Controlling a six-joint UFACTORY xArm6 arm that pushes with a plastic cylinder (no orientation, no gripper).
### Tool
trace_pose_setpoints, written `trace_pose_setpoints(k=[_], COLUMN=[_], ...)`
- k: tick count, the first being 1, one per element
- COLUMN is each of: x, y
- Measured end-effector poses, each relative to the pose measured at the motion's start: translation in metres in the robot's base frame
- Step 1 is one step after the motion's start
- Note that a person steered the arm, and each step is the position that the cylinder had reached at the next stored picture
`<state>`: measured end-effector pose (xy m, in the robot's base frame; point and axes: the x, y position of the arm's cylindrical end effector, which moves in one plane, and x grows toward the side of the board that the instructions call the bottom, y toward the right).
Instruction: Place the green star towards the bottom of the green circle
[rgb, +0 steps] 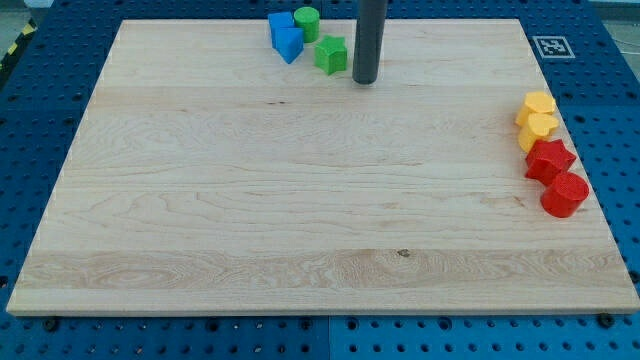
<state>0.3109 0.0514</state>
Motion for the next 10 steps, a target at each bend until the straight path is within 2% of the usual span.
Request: trace_pose_setpoints(k=[1,2,4,6,10], x=[-0.03,-0.035,-0.004,-0.027,-0.027], y=[-0.002,-0.003,-0.023,-0.042,-0.046])
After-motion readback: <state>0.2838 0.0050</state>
